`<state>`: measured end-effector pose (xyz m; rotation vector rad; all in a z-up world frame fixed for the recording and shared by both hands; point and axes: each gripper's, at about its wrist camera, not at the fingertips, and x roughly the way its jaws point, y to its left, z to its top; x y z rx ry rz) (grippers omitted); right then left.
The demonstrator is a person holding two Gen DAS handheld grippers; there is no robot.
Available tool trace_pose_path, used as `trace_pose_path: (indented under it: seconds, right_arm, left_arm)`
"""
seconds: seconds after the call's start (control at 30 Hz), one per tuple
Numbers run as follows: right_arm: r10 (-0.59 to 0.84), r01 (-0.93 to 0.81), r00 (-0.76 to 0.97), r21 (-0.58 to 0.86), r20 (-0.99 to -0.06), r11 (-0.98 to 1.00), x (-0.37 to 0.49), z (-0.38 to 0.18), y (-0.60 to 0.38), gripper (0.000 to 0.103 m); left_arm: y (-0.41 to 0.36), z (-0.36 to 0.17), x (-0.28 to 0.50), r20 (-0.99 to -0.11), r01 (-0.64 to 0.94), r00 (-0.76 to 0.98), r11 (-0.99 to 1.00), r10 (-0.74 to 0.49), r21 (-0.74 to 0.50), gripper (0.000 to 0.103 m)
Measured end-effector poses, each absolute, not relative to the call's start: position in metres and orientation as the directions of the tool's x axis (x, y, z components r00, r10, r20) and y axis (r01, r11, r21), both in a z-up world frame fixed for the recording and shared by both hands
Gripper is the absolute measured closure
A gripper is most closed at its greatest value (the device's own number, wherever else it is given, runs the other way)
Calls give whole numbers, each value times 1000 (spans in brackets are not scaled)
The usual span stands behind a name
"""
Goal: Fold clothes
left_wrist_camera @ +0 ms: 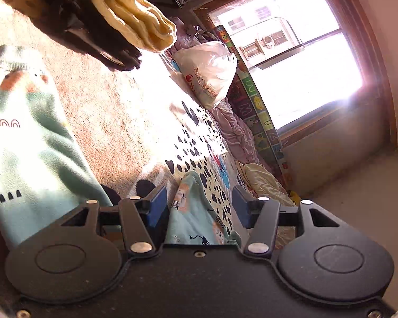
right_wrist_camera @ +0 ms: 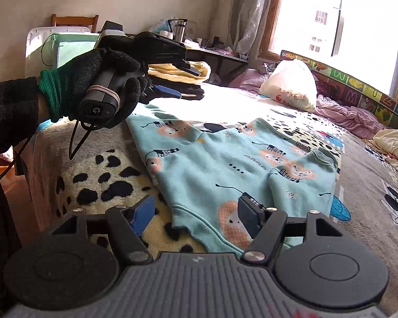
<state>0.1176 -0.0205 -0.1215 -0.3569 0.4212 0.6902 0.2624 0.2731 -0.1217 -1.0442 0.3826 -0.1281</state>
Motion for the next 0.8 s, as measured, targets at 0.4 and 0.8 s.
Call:
trace_pose_path:
  seconds: [0.4, 0.8]
  right_arm:
    - [463, -728, 672, -398, -578, 558, 144, -134, 104, 45]
    - [451, -706, 670, -319, -590, 633, 179, -135, 110, 82]
  left_arm:
    - [365, -152, 198, -442, -403, 897, 436, 15, -804, 50]
    - [344, -151, 218, -484, -409, 875, 571, 23, -711, 91]
